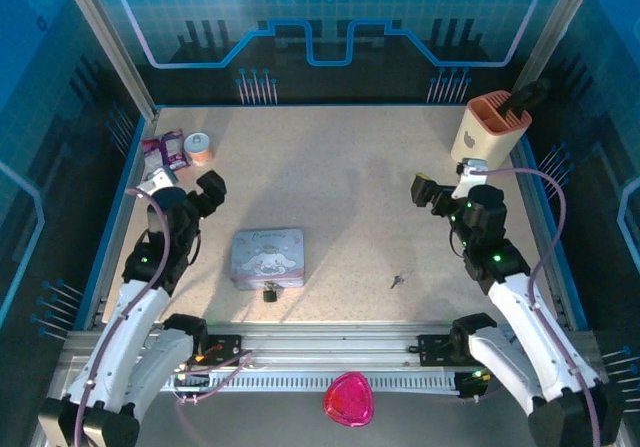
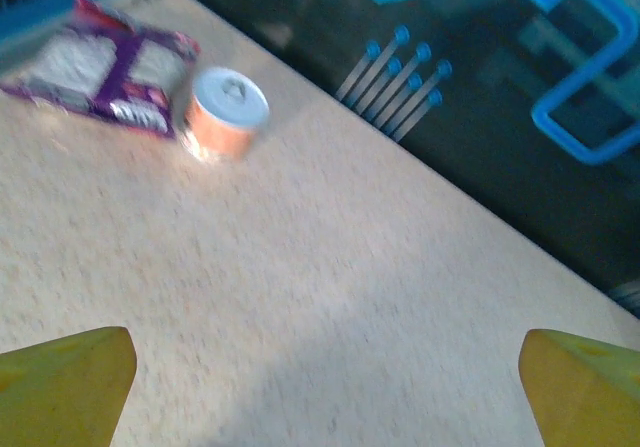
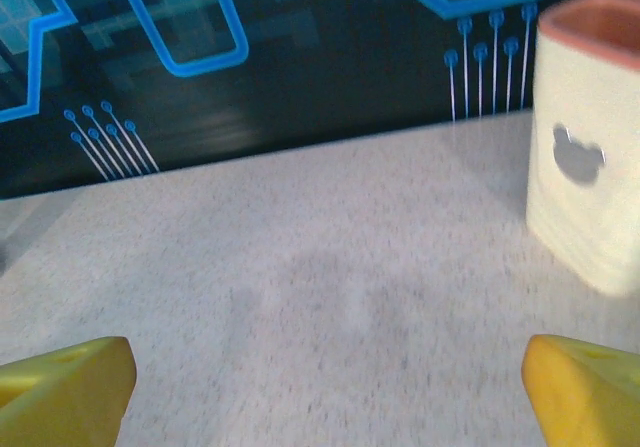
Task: Unlock a padlock with a key
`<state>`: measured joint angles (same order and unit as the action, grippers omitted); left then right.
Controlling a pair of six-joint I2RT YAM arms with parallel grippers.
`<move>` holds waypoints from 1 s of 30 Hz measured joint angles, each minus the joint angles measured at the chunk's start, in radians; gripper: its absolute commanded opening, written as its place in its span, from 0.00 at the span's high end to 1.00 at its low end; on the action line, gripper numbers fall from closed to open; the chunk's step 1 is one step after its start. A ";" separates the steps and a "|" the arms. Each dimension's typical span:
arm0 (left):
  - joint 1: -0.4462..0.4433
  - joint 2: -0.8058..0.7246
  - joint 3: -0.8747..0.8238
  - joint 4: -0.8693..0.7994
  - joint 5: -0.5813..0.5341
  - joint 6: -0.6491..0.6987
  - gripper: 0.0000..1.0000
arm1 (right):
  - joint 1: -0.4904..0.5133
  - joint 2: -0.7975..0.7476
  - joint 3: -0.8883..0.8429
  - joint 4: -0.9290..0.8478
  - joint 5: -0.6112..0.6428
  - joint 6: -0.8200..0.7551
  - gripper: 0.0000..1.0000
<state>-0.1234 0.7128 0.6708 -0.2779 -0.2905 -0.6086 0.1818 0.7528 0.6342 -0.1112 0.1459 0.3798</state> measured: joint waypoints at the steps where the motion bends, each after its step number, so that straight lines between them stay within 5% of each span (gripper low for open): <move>1: 0.000 -0.016 -0.002 -0.017 0.047 -0.005 0.01 | -0.024 -0.017 0.002 -0.051 -0.029 0.018 0.00; 6: -0.007 -0.037 -0.006 -0.038 0.238 -0.020 0.01 | -0.044 -0.031 0.045 -0.270 -0.127 0.070 0.00; 9: -0.083 0.000 -0.006 -0.056 0.272 0.006 0.01 | -0.016 -0.041 0.055 -0.363 -0.142 0.101 0.00; 22: -0.521 0.054 -0.039 -0.080 0.229 0.095 0.01 | 0.298 -0.035 0.040 -0.596 -0.036 0.284 0.11; 30: -0.575 0.055 -0.097 -0.071 0.148 0.177 0.01 | 0.412 0.093 -0.044 -0.608 0.000 0.388 0.28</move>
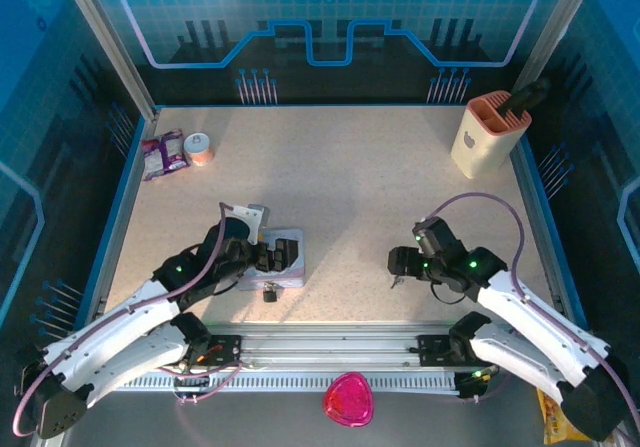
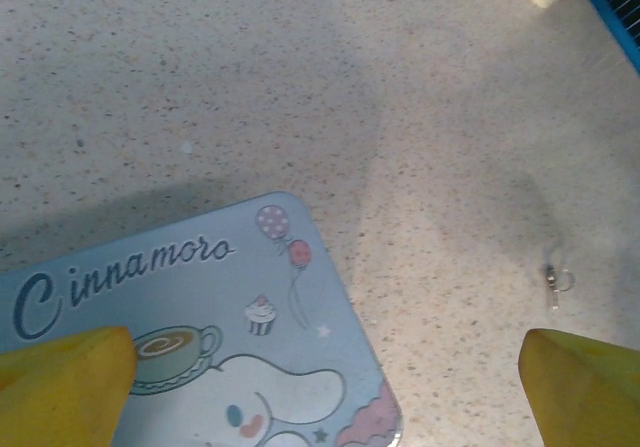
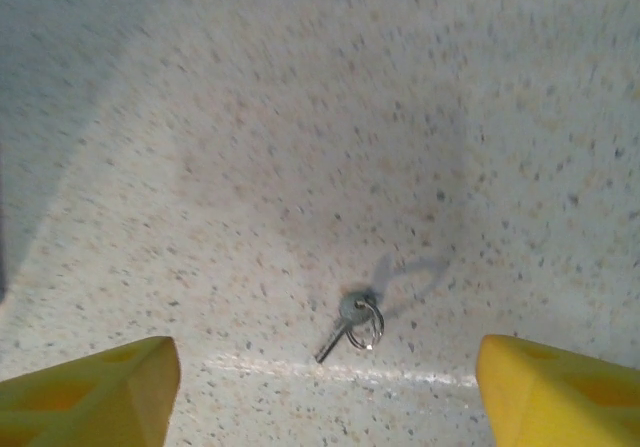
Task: Unlock a padlock with a key
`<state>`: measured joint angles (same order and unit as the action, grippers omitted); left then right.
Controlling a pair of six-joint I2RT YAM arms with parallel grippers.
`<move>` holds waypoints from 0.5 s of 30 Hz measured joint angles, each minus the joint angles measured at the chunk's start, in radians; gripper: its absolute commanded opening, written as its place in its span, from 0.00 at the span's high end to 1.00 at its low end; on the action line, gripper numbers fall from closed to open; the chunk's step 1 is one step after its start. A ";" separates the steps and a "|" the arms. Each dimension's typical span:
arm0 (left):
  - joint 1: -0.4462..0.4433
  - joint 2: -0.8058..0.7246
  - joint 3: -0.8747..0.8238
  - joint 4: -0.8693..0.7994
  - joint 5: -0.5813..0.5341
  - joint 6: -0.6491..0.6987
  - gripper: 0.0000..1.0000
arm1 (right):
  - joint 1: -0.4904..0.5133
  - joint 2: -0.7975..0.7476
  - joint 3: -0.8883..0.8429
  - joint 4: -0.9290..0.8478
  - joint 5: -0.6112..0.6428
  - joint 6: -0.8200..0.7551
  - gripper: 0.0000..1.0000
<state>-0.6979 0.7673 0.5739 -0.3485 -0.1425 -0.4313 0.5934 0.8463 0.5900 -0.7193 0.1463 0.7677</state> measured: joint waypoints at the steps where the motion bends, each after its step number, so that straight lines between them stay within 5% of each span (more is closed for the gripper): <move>1: 0.000 -0.006 -0.013 0.008 -0.005 0.013 0.01 | 0.005 0.017 -0.007 0.002 0.000 0.012 0.29; 15: -0.001 -0.050 -0.153 0.129 -0.048 0.072 0.01 | 0.009 0.230 -0.050 0.079 -0.023 0.082 0.61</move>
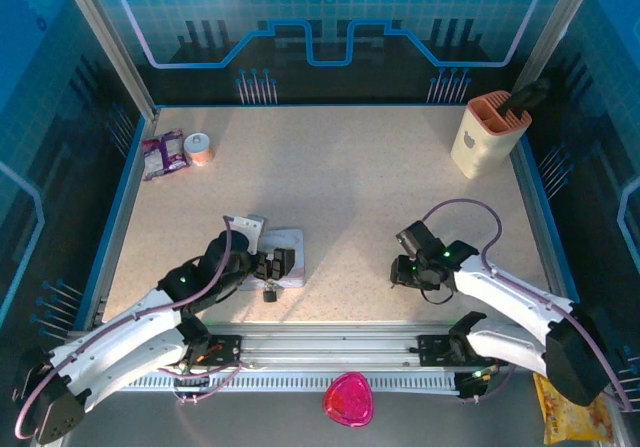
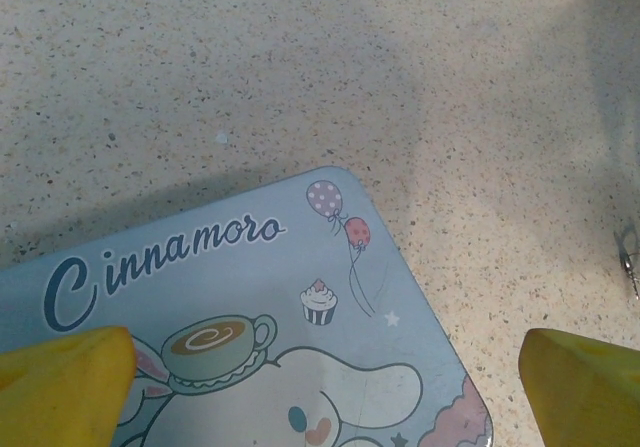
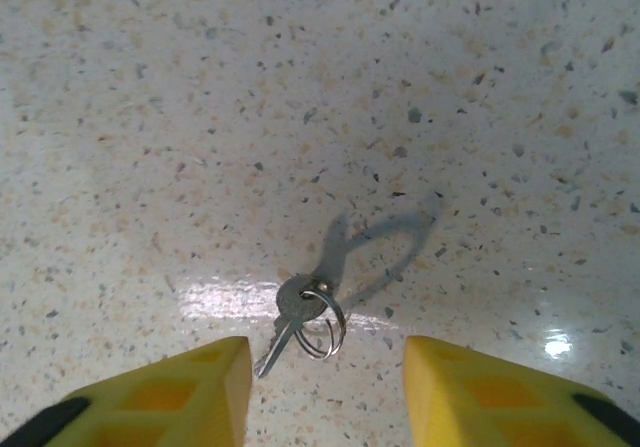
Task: Unlock a padlock with a key
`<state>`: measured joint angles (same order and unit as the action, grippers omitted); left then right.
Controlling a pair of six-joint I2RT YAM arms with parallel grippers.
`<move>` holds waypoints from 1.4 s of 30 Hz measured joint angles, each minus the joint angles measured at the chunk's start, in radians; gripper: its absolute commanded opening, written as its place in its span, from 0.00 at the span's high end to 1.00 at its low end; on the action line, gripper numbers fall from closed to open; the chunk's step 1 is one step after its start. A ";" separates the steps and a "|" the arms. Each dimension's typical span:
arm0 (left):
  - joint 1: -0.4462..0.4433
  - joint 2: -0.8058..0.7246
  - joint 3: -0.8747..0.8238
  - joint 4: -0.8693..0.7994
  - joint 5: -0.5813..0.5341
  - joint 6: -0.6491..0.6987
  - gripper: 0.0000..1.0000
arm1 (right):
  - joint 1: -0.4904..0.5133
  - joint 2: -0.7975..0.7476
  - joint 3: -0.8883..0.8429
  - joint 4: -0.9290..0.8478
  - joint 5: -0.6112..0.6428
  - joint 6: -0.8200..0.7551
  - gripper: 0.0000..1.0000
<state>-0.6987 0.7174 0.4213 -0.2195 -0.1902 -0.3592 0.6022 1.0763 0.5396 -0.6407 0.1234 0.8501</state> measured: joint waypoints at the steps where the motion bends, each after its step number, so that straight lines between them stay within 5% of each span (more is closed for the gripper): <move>1: 0.000 -0.001 0.000 0.005 -0.001 0.000 0.01 | 0.000 0.014 0.000 0.006 0.000 0.000 0.63; 27: 0.000 -0.006 -0.013 0.047 -0.008 0.001 0.01 | 0.027 0.154 -0.009 0.127 -0.002 0.013 0.82; 42: 0.000 0.007 -0.013 0.055 -0.016 0.001 0.01 | 0.046 0.057 -0.024 0.140 -0.001 0.026 0.96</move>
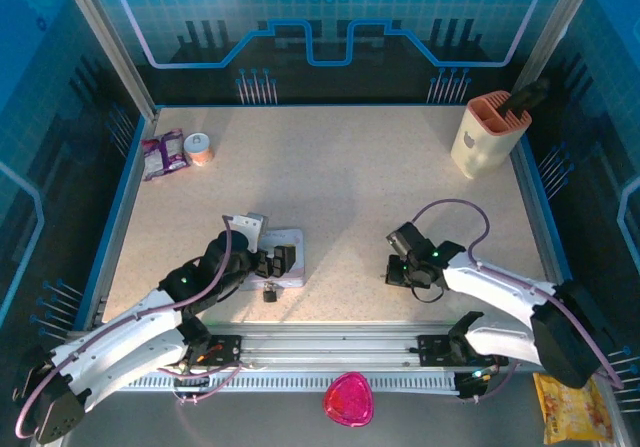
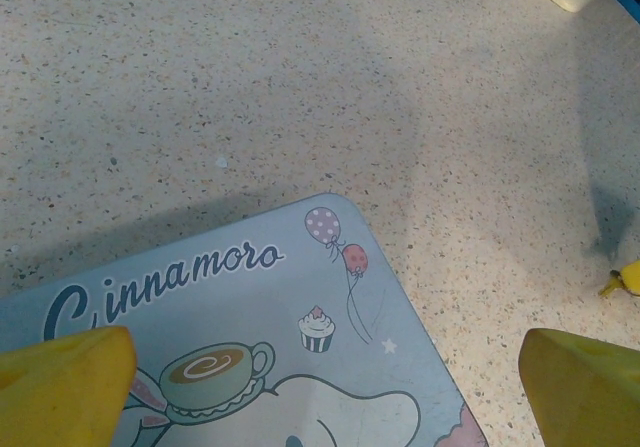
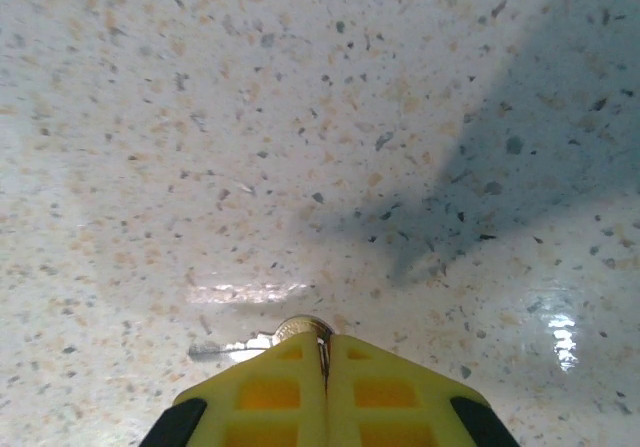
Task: Unlock a padlock with a key
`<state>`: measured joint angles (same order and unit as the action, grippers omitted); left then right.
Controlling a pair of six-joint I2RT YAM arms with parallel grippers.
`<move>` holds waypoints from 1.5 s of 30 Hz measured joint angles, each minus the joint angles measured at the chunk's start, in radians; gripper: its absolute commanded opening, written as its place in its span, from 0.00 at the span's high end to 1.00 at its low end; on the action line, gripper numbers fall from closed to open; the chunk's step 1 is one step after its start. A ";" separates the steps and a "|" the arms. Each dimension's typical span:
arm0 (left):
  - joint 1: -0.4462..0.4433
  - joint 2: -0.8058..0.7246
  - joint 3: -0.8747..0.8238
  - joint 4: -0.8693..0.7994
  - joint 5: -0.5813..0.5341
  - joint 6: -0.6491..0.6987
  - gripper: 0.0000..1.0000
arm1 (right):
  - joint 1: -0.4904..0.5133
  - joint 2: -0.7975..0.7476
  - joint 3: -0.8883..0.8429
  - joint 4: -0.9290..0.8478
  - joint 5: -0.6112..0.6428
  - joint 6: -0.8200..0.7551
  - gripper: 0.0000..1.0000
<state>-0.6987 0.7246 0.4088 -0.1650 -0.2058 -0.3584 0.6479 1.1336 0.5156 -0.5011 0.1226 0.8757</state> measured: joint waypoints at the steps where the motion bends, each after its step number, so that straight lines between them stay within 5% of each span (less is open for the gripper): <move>1: 0.000 0.003 0.000 0.002 0.000 0.000 0.01 | 0.000 -0.023 -0.005 0.004 0.000 0.000 0.97; 19: -0.041 0.166 0.131 0.067 0.160 -0.097 0.09 | 0.008 -0.270 -0.046 0.243 -0.069 0.040 1.00; 30: -0.093 0.265 0.197 0.248 0.267 -0.235 0.30 | 0.047 -0.258 -0.029 0.470 -0.151 0.121 1.00; 45: -0.171 0.358 0.210 0.381 0.252 -0.442 0.56 | 0.145 -0.226 -0.029 0.666 -0.140 0.198 1.00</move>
<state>-0.8692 1.0824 0.6189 0.2161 0.0463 -0.8005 0.7933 0.9077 0.4862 0.1654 -0.0177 1.0737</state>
